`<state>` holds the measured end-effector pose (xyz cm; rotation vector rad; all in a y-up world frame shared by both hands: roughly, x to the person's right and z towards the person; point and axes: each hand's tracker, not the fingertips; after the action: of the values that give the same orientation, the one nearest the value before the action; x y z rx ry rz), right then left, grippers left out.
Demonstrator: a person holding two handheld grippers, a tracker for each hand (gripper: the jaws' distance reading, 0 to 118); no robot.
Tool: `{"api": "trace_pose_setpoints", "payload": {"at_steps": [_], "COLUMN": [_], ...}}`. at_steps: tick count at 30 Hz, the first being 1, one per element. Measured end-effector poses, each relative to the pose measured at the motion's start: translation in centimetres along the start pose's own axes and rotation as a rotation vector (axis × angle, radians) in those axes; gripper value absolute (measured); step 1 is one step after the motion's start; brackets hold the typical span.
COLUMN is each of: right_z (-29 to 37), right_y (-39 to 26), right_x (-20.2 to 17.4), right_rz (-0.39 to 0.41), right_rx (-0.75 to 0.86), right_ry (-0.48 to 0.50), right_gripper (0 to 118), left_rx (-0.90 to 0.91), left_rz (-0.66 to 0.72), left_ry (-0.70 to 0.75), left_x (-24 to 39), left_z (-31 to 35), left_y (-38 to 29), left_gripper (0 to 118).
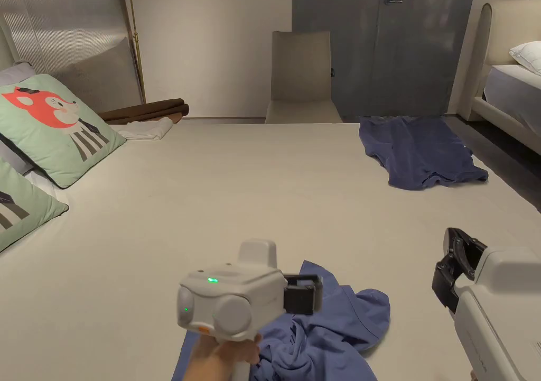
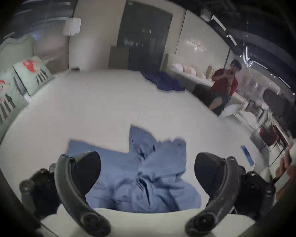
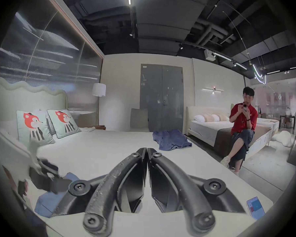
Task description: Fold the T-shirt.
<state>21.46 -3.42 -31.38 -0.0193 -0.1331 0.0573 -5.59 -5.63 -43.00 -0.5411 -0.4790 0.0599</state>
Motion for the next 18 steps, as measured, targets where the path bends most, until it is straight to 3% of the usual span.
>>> {"api": "trace_pose_setpoints", "payload": {"at_steps": [8,11,13,16,18], "right_z": [0.5,0.5,0.6,0.5,0.5], "right_y": [2.6,3.0,3.2,3.3,3.4], "right_x": [-1.1,-1.4,-1.7,-1.8,-2.0], "right_rz": [-0.006,-0.011,-0.01,-0.011,-0.013], "right_rx": [0.056,0.063,0.068,0.073,0.074], "right_ry": [0.012,0.014,0.015,0.023,0.025], "right_gripper": [0,0,0,0,0], "left_rx": [0.379,0.451,0.479,0.479,0.45], "left_rz": [-0.073,-0.081,-0.095,-0.094,-0.067], "left_ry": [0.239,0.329,0.36,0.387,0.377], "left_x": [-3.9,-5.7,-6.7,-7.6,-8.3], "left_z": [8.2,9.5,9.9,10.4,10.3], "left_y": [3.1,2.6,2.1,1.4,1.3], "left_gripper": [110,102,83,0,0]}}
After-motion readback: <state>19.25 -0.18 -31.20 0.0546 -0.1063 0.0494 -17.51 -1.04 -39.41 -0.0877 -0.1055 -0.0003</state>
